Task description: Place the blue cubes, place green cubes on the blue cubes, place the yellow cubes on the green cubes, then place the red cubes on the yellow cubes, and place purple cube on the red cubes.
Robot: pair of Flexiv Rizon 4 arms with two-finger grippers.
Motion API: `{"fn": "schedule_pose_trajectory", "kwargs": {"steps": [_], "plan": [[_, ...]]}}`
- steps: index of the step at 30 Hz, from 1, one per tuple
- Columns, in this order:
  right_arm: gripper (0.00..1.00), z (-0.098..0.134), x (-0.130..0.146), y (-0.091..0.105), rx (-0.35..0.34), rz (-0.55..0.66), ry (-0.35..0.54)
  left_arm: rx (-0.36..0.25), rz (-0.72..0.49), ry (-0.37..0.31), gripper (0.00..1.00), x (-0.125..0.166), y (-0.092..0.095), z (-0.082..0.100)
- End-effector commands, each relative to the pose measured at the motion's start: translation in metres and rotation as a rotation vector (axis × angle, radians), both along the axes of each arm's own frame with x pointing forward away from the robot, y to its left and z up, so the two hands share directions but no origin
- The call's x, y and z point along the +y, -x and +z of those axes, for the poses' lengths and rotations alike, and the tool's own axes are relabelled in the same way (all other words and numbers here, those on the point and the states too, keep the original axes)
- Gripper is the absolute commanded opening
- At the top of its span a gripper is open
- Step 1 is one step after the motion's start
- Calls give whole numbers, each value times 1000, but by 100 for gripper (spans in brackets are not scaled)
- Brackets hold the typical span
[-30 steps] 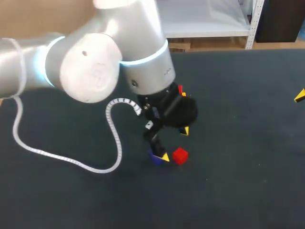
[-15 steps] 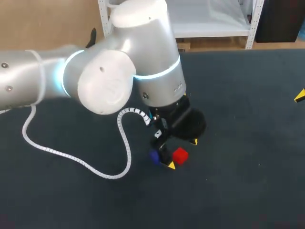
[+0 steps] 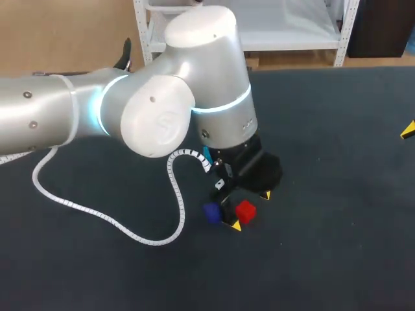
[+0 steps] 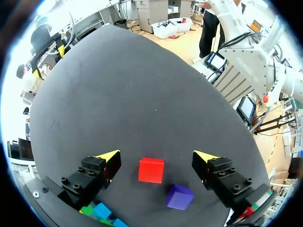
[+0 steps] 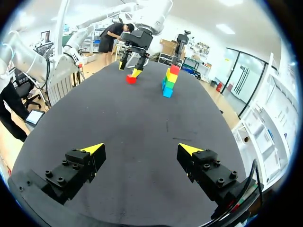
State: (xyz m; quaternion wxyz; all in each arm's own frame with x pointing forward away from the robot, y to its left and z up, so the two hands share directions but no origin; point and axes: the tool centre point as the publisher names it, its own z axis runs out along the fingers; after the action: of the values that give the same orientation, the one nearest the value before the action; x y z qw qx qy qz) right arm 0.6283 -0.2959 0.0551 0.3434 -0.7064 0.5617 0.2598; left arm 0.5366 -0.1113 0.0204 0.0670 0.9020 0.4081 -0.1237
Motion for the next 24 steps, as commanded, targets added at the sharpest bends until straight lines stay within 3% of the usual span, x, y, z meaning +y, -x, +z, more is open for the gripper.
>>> {"fn": "schedule_pose_trajectory", "kwargs": {"steps": [1, 6, 7, 8, 10, 12, 14, 17, 18, 19, 24], "plan": [[100, -1, 0, -1, -1, 1, -2, 8, -2, -19, 100, -4, -12, -10], [100, -1, 0, -1, -1, 1, -2, 4, 10, -25, 100, 2, -20, -15], [100, -1, 0, -1, -1, 1, -2, 6, 13, -28, 84, 3, -21, -17], [100, -1, 0, -1, -1, 1, -2, 7, 14, -30, 77, 4, -21, -18], [100, -1, 0, -1, -1, 1, -2, 8, 16, -34, 71, 5, -23, -18], [100, -1, 0, -1, -1, 1, -2, 6, 20, -36, 49, 6, -24, -18], [100, -1, 0, -1, -1, 1, -2, 4, 22, -37, 43, 7, -25, -19], [100, -1, 0, -1, -1, 1, -2, 0, 26, -41, 22, 8, -25, -19], [100, -1, 0, -1, -1, 1, -2, -1, 27, -42, 5, 9, -25, -19], [100, -1, 0, -1, -1, 1, -2, -1, 30, -42, 0, 10, -25, -18], [100, -1, 0, -1, -1, 1, -2, 5, 48, -36, 0, 15, -23, -15]]}}
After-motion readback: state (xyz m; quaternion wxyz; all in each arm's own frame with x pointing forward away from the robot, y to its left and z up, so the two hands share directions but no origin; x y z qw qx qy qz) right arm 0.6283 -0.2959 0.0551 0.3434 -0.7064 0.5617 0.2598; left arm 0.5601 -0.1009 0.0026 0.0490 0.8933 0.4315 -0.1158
